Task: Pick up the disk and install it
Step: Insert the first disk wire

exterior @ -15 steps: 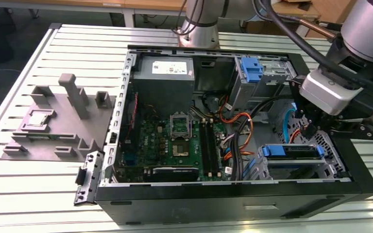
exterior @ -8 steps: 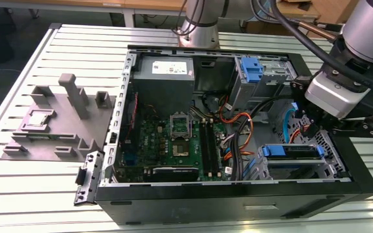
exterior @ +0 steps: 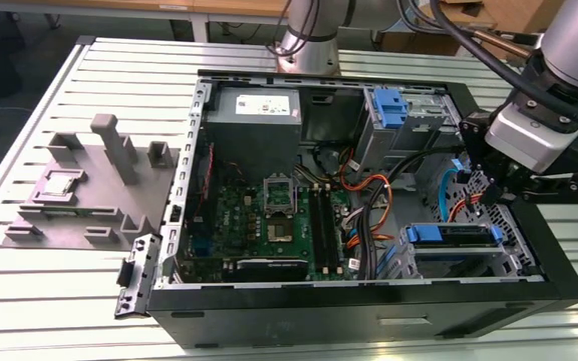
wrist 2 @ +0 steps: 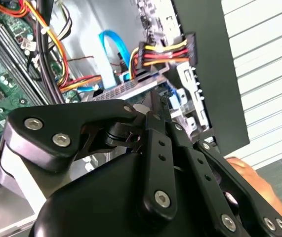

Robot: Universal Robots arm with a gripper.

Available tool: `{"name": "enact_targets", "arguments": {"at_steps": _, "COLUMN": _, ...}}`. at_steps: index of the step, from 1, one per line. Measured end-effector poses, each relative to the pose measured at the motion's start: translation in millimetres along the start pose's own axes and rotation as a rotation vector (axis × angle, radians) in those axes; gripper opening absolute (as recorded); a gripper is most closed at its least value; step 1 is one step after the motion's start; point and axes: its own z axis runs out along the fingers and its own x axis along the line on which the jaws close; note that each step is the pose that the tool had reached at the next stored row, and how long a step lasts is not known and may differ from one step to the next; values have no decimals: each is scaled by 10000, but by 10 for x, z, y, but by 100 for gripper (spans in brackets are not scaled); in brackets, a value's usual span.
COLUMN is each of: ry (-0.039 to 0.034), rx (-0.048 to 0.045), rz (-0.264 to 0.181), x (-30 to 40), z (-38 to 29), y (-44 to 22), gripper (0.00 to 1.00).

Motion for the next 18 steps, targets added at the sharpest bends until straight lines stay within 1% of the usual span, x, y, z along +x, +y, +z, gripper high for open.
{"name": "enact_targets", "arguments": {"at_steps": 8, "ry": 14, "rx": -10, "rz": -3, "x": -14, "z": 44, "y": -165, "gripper": 11}}
{"name": "enact_targets", "arguments": {"at_steps": 9, "ry": 17, "rx": -12, "rz": -4, "x": -17, "z": 49, "y": -182, "gripper": 17}}
{"name": "enact_targets", "arguments": {"at_steps": 10, "ry": 18, "rx": -12, "rz": -7, "x": -18, "z": 53, "y": -196, "gripper": 17}}
{"name": "enact_targets", "arguments": {"at_steps": 13, "ry": 13, "rx": -8, "rz": -54, "x": -11, "z": 67, "y": -225, "gripper": 17}}
{"name": "enact_targets", "arguments": {"at_steps": 14, "ry": 3, "rx": -4, "rz": -138, "x": -9, "z": 68, "y": -226, "gripper": 17}}
{"name": "enact_targets", "arguments": {"at_steps": 16, "ry": -36, "rx": 15, "rz": -396, "x": -9, "z": 72, "y": -227, "gripper": 19}}
{"name": "enact_targets", "arguments": {"at_steps": 17, "ry": -60, "rx": 26, "rz": -556, "x": -9, "z": 74, "y": -227, "gripper": 25}}
{"name": "enact_targets", "arguments": {"at_steps": 18, "ry": -84, "rx": 37, "rz": -722, "x": -9, "z": 77, "y": -227, "gripper": 25}}
